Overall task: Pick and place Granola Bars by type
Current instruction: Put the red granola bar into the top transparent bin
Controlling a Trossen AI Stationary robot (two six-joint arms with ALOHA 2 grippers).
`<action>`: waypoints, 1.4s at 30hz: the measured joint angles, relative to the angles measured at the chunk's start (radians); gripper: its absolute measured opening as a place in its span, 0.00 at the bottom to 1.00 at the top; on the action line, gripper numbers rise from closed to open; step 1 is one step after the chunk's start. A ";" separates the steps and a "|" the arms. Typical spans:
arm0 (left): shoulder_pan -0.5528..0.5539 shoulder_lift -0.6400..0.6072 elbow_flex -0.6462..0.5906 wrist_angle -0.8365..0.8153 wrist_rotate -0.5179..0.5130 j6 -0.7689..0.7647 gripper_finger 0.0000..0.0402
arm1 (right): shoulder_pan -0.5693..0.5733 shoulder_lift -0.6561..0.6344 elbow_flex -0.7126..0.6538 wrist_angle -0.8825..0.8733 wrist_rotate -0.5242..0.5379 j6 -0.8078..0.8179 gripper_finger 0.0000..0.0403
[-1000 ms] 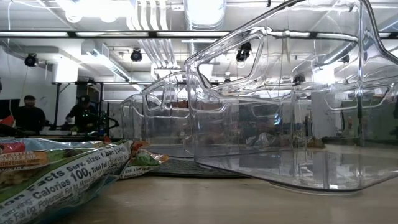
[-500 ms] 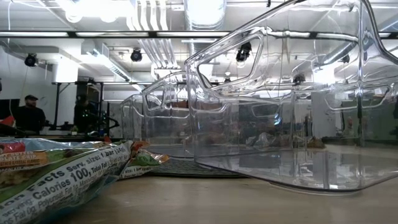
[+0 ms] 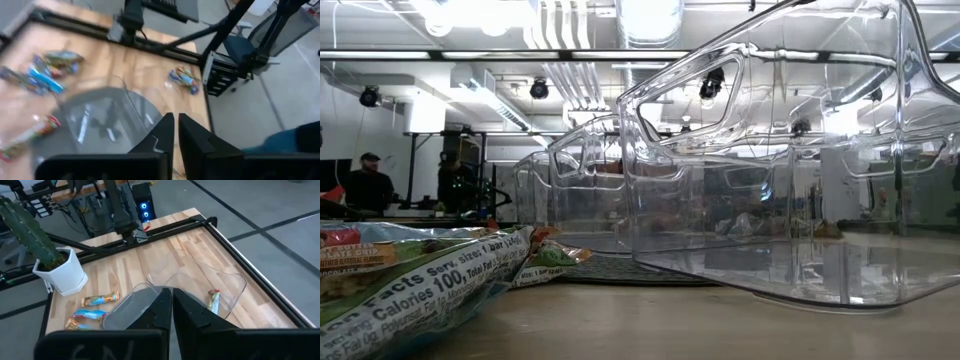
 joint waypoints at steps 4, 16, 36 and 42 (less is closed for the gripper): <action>-0.013 0.043 0.000 -0.002 0.061 -0.036 0.15 | -0.001 0.002 -0.008 -0.001 0.000 -0.002 0.02; -0.059 0.152 0.000 -0.022 0.163 -0.132 0.38 | -0.001 -0.002 -0.009 -0.003 0.000 0.002 0.02; -0.174 0.241 -0.002 -0.187 0.062 -0.325 0.37 | 0.000 0.000 -0.009 -0.009 -0.011 0.005 0.02; -0.192 0.321 -0.002 -0.202 0.062 -0.365 0.37 | 0.000 0.000 -0.010 -0.009 -0.011 0.005 0.02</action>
